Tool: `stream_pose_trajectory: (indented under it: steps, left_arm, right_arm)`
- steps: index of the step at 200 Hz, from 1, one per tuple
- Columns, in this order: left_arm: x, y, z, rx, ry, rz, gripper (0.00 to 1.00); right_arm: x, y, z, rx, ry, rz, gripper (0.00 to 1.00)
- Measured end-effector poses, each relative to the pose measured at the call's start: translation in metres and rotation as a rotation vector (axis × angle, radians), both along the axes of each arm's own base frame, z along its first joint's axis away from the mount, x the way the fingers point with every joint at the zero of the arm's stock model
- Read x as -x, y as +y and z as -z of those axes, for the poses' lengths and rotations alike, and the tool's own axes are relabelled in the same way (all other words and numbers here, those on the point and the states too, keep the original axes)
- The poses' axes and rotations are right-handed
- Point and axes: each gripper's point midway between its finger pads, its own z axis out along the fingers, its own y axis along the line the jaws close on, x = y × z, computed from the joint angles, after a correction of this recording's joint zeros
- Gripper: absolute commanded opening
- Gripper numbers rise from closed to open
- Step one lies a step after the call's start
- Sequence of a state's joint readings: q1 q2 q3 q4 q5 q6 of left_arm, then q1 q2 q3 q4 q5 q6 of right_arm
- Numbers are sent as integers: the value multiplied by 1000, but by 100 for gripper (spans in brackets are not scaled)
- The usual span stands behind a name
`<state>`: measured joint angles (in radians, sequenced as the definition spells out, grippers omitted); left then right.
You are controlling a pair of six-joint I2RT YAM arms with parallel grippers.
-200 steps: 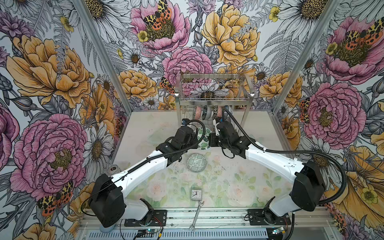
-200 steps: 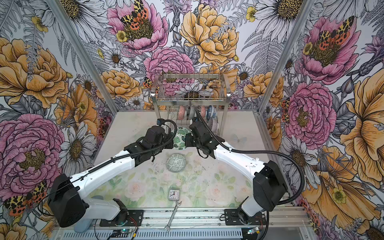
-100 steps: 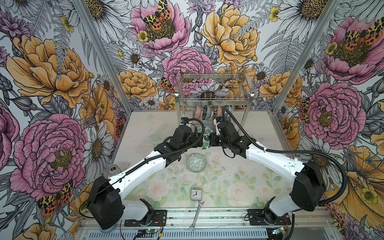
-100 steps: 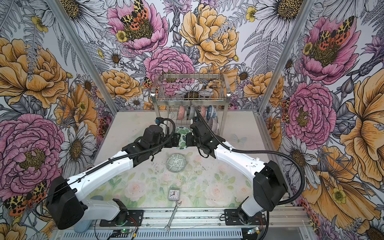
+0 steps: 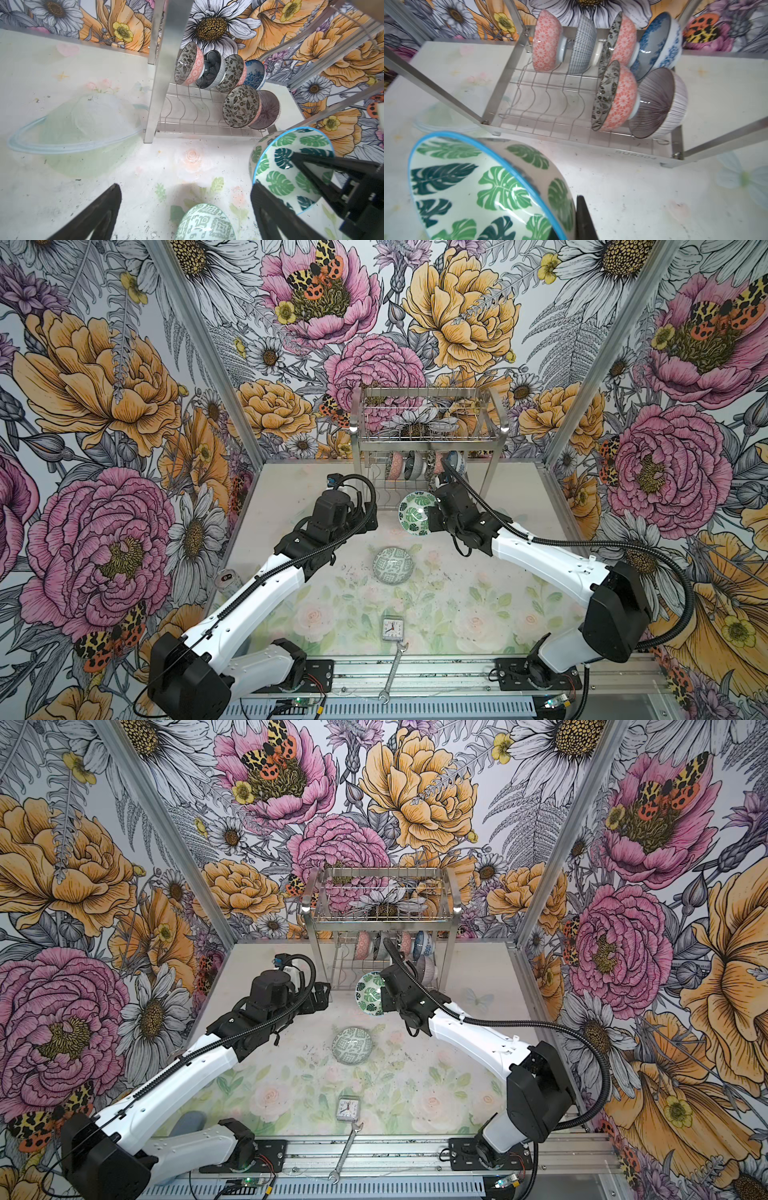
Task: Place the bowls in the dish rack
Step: 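Carry the monstera bowl into the rack with right gripper while left gripper draws back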
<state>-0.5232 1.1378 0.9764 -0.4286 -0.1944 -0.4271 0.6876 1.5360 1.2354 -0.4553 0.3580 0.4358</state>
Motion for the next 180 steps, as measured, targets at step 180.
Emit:
stream_pose_trajectory:
  steps: [180]
  left_arm:
    - [13, 30, 17, -32, 40, -51, 99]
  right_arm:
    - [-98, -6, 15, 796, -159, 33, 0]
